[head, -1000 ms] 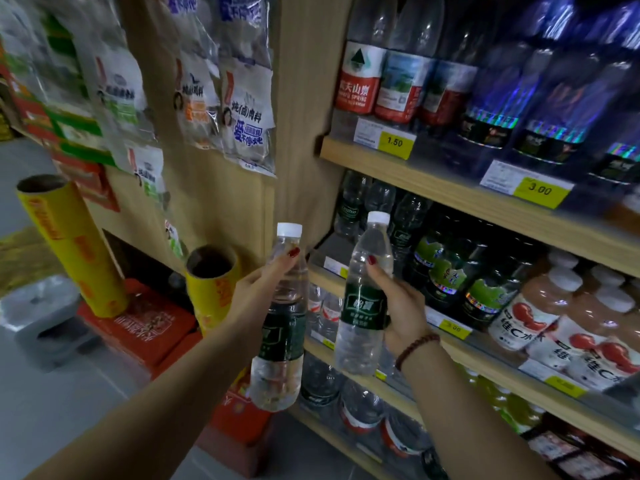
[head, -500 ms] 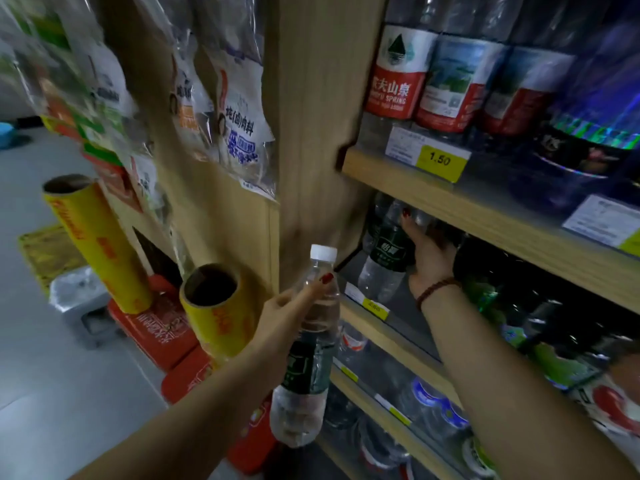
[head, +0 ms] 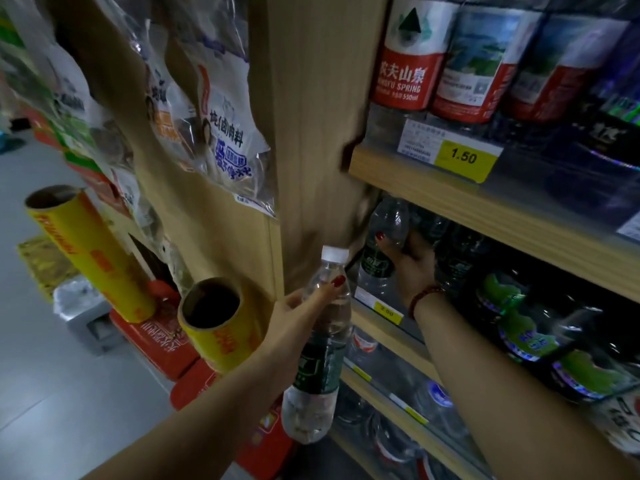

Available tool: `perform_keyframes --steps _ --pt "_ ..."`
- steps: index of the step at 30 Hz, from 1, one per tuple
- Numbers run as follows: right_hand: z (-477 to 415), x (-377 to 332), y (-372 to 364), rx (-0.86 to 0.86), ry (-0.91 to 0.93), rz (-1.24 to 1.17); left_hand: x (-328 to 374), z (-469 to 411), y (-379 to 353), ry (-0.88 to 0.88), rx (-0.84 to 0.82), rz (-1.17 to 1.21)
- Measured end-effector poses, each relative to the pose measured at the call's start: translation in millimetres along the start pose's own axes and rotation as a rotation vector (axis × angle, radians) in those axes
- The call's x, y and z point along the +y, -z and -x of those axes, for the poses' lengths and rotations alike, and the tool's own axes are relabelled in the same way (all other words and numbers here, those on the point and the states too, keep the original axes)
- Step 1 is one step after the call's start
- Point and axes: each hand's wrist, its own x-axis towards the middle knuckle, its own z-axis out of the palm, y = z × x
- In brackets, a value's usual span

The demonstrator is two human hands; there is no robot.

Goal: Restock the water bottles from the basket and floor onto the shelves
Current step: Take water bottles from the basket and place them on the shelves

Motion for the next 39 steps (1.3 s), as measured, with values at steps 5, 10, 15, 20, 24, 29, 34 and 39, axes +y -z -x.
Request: perform_keyframes --steps 5,10,15,20,24,29,34,39 --pt "-3.0 12.0 3.5 -0.032 -0.026 0.203 -0.9 -8.1 3.9 0.027 -0.014 -0.001" --pt "12.7 33.9 7.8 -0.001 -0.112 0.507 -6.2 -18.9 10.5 0.044 0.008 -0.011" --pt "4.9 48.5 1.8 0.076 -0.105 0.338 -10.1 -23.8 11.1 0.066 0.021 0.032" --pt "-6.5 59.2 -2.5 0.087 -0.096 0.307 -10.8 -26.2 10.1 0.063 0.032 0.068" --pt "-11.3 57.9 -7.8 0.071 -0.096 0.229 -10.7 -26.5 10.1 0.059 0.051 0.043" --pt "-19.3 56.6 -18.6 0.078 -0.019 0.305 -9.6 -25.6 11.2 0.085 0.058 0.029" --pt "-21.6 57.0 -19.8 0.051 -0.012 0.348 -7.0 -23.5 11.3 0.091 0.054 0.042" --pt "-20.1 47.0 -15.4 0.000 -0.056 0.525 -3.4 -21.3 9.3 0.082 0.045 0.049"
